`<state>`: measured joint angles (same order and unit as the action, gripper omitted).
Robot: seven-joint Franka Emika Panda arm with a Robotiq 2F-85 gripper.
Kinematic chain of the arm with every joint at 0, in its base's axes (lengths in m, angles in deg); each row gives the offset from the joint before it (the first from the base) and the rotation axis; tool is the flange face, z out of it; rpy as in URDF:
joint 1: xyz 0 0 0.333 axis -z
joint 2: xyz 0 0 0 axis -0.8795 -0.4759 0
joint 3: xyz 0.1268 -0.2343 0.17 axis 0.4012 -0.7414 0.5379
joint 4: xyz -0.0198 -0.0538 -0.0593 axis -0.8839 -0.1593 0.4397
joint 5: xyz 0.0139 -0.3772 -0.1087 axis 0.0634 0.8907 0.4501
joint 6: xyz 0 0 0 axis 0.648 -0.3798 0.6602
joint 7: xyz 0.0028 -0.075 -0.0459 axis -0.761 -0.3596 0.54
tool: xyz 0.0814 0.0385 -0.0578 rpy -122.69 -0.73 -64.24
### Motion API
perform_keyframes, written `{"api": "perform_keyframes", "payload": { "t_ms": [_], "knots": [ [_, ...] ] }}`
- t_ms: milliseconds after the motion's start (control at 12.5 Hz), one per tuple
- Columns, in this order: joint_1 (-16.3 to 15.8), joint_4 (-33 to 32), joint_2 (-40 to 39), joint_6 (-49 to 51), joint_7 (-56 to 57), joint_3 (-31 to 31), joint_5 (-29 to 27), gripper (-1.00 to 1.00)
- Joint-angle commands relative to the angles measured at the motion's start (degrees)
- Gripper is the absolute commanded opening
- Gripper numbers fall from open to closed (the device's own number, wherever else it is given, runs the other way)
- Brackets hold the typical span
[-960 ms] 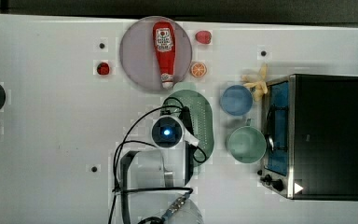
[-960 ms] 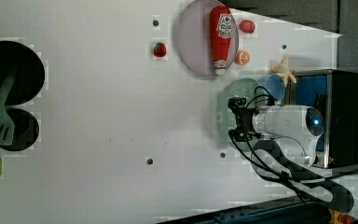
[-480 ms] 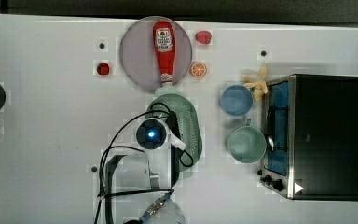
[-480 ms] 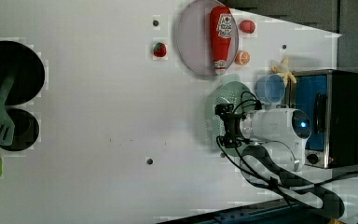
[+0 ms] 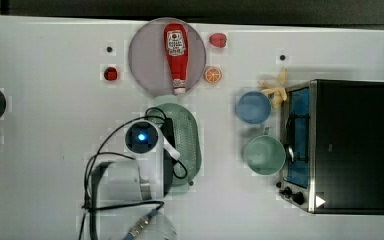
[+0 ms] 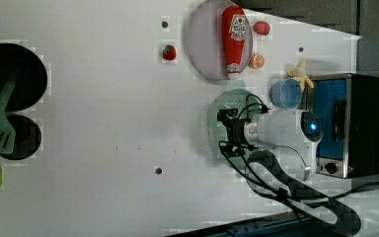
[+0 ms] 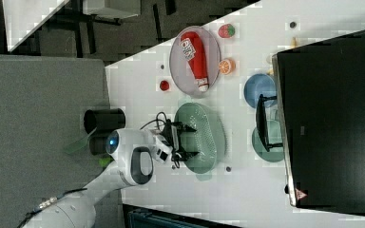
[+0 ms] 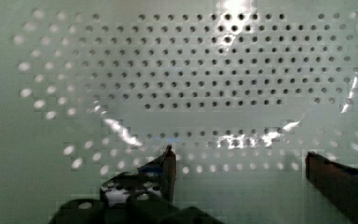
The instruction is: Drag strainer right to left.
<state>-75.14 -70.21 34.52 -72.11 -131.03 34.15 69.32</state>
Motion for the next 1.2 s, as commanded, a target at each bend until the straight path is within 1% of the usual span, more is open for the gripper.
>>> {"api": "perform_keyframes", "payload": {
  "t_ms": [80,320,560,800,1200],
  "knots": [
    [-4.73,4.05,-2.30,0.19,-11.39,0.03,-0.86,1.00],
    [-8.19,7.14,-4.09,1.16,-16.19,0.30,-0.87,1.00],
    [-11.01,10.49,-5.88,2.79,-19.88,0.82,-0.98,1.00],
    [-13.88,13.70,-7.67,3.17,-21.13,1.03,-1.27,1.00],
    [-17.50,19.45,-11.08,4.42,-21.47,1.32,-5.94,1.00]
  ]
}}
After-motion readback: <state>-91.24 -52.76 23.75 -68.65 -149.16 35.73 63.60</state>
